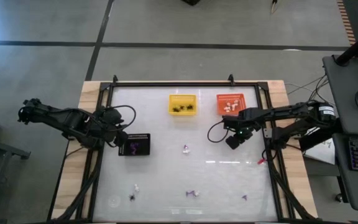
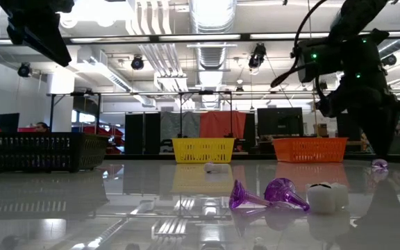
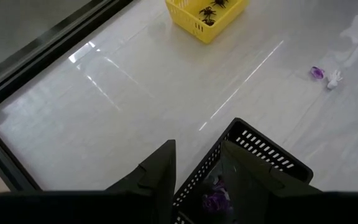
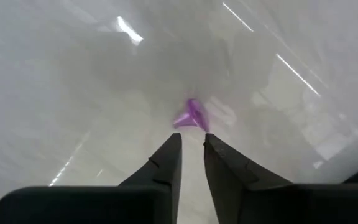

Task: Sort Halloween decoration
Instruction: Put the purple hat toy into the black basket, then put the black spider toy into the yellow basket

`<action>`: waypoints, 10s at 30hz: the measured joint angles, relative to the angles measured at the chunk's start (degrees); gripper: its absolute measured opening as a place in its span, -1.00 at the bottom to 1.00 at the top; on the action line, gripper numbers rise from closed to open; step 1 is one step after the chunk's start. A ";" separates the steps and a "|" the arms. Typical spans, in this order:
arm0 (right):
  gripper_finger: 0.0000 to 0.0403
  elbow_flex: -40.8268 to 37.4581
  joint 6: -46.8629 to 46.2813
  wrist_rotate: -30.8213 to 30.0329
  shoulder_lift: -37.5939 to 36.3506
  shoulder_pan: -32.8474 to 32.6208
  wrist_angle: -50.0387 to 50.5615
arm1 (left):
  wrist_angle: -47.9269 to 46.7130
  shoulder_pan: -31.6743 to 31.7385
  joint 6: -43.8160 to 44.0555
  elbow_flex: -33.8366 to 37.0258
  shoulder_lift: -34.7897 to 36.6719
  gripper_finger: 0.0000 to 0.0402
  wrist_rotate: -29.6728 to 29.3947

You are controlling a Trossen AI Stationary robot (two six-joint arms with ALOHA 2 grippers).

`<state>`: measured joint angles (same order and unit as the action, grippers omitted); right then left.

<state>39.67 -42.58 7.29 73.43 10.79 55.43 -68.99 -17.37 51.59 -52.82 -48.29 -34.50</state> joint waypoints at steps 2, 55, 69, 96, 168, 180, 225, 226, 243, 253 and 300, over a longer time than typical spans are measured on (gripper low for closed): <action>-0.68 0.30 0.84 -0.29 -0.02 0.00 0.06 | 0.10 0.00 0.11 0.00 0.00 -0.45 0.00; -0.79 -4.98 2.27 1.80 3.02 0.76 0.67 | 2.10 0.00 -0.09 0.00 0.00 -0.45 0.00; -0.96 -3.19 0.05 5.50 1.99 0.72 3.22 | 1.02 -0.01 -0.09 0.00 0.30 -0.45 0.17; -0.96 22.02 -9.23 2.64 13.22 -4.95 -27.92 | -6.24 0.00 -0.33 0.00 9.03 -0.45 -5.15; -0.39 81.04 8.12 13.98 48.12 -11.04 6.23 | 9.00 -6.88 -2.28 4.87 4.27 -0.45 23.21; -0.44 80.97 1.19 -1.49 41.09 -19.35 19.03 | 18.99 -25.00 11.35 7.65 -6.65 -0.45 22.50; -0.49 80.93 3.82 -4.95 35.04 -26.80 29.51 | 42.36 -37.06 33.73 3.06 -48.76 -0.49 26.01; -0.50 80.93 4.22 -4.97 35.04 -26.80 29.61 | 42.29 -37.06 33.79 3.11 -48.77 -0.53 25.99; -0.51 80.93 7.62 -6.50 35.04 -26.93 30.11 | 37.65 -37.02 32.29 -1.81 -45.84 -0.99 26.82; -0.51 80.93 10.75 -10.44 35.04 -26.60 30.22 | 31.15 -33.89 30.44 -2.12 -37.65 -1.00 22.51; -0.51 80.93 12.47 -19.43 31.53 -5.08 31.34 | 61.76 45.87 -50.98 3.85 -33.42 -1.00 48.87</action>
<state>120.60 -30.10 -12.14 104.96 5.70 86.77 -7.23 28.49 0.62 -48.97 -81.72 14.37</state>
